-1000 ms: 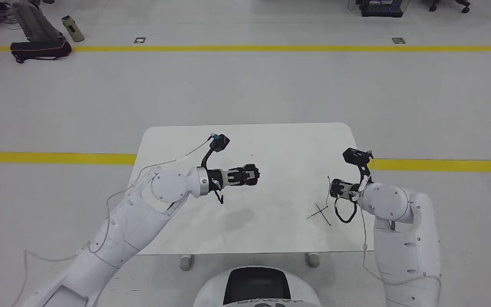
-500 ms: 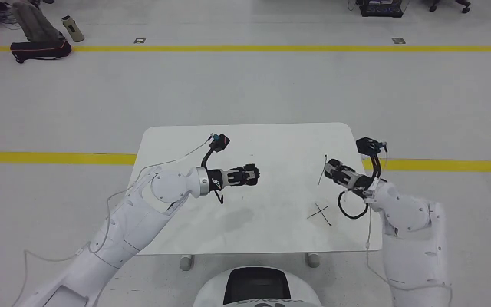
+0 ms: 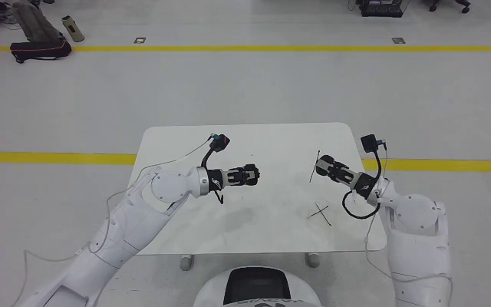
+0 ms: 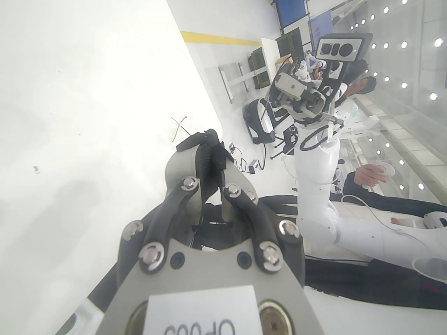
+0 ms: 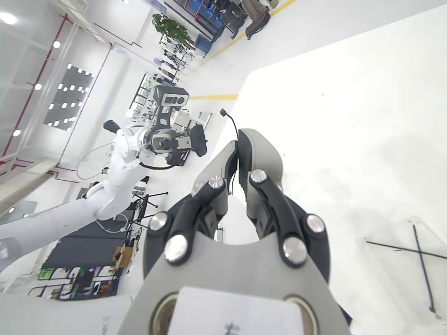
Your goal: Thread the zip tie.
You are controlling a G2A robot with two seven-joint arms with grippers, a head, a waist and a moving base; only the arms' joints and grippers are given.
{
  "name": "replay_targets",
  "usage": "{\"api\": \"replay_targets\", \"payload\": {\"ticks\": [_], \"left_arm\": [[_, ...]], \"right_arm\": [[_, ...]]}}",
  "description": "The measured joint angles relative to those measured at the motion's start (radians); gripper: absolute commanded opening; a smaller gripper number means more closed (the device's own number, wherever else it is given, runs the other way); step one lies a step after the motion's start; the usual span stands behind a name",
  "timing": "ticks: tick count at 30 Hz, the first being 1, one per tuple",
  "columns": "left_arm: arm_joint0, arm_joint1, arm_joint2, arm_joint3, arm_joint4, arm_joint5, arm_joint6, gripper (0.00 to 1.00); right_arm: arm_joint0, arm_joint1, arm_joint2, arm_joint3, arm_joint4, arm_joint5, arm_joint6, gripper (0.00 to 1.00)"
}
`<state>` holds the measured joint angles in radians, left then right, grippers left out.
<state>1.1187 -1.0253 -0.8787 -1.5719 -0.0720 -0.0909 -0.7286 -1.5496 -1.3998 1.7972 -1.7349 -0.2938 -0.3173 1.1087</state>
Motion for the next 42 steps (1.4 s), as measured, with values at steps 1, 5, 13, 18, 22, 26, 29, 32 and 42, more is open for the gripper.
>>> {"api": "replay_targets", "payload": {"ticks": [1, 5, 13, 18, 22, 26, 29, 32, 42], "left_arm": [[0.000, 0.000, 0.000, 0.000, 0.000, 0.000, 0.000, 0.00], [0.000, 0.000, 0.000, 0.000, 0.000, 0.000, 0.000, 0.00], [0.025, -0.009, 0.010, 0.005, -0.075, 0.008, 0.052, 0.00], [0.023, -0.025, 0.027, 0.032, -0.188, 0.017, 0.067, 0.00], [0.014, -0.039, 0.043, 0.058, -0.274, 0.012, 0.076, 0.00], [0.003, -0.047, 0.050, 0.079, -0.306, -0.008, 0.083, 0.00], [0.004, -0.046, 0.050, 0.078, -0.302, -0.008, 0.083, 0.00], [0.004, -0.046, 0.050, 0.079, -0.302, -0.007, 0.083, 0.00], [0.035, -0.077, 0.088, 0.120, -0.458, 0.035, 0.173, 0.00]], "right_arm": [[0.000, 0.000, 0.000, 0.000, 0.000, 0.000, 0.000, 0.00], [0.000, 0.000, 0.000, 0.000, 0.001, 0.000, 0.000, 0.00], [-0.036, 0.006, -0.014, -0.002, 0.084, -0.024, -0.106, 0.00], [-0.074, 0.017, -0.027, -0.041, 0.160, -0.023, -0.163, 0.00], [-0.093, 0.024, -0.050, -0.058, 0.187, -0.023, -0.225, 0.00], [-0.103, 0.031, -0.074, -0.059, 0.162, -0.023, -0.249, 0.00], [-0.102, 0.031, -0.074, -0.059, 0.161, -0.023, -0.248, 0.00], [-0.102, 0.031, -0.074, -0.059, 0.161, -0.023, -0.248, 0.00], [-0.147, 0.038, -0.185, -0.119, 0.070, -0.023, -0.437, 0.00]]}}
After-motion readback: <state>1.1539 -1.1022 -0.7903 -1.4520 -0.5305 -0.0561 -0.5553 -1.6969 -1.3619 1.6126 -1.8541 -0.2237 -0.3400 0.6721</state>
